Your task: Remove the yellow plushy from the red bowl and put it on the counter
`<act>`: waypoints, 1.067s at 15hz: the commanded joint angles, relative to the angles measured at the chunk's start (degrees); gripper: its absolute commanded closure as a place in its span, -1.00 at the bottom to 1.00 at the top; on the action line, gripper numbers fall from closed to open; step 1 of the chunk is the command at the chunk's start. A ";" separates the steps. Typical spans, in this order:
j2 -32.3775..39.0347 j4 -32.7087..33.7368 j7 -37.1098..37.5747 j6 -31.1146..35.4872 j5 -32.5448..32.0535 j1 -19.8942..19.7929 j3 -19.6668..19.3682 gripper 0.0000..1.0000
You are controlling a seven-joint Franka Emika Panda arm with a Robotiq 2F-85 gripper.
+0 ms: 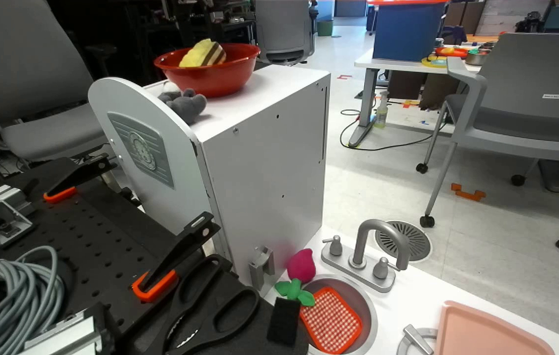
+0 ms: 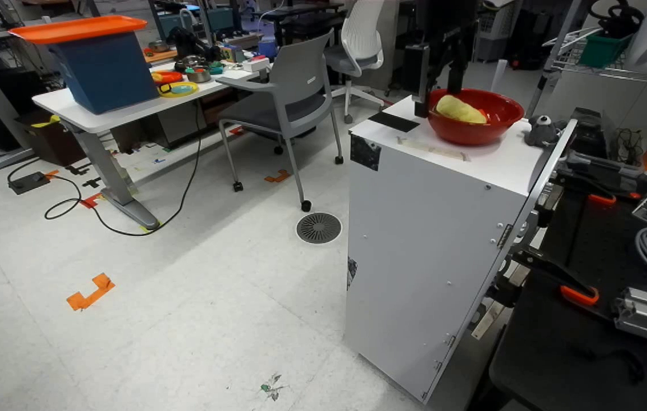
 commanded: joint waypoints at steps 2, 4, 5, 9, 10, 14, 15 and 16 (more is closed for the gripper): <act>-1.29 -0.76 1.26 -0.12 -0.02 0.42 -0.12 -0.41; -1.27 -0.71 1.29 -0.15 0.00 0.40 -0.12 -0.15; -1.28 -0.71 1.32 -0.15 -0.01 0.40 -0.12 -0.15; -1.30 -0.65 1.25 -0.15 0.02 0.37 -0.11 -0.25; -1.30 -0.66 1.25 -0.12 0.02 0.36 -0.11 -0.27; -1.30 -0.67 1.21 -0.15 0.03 0.36 -0.10 -0.39; -1.30 -0.69 1.23 -0.12 0.01 0.37 -0.10 -0.48; -1.35 -0.75 1.28 -0.11 -0.01 0.38 -0.11 -0.85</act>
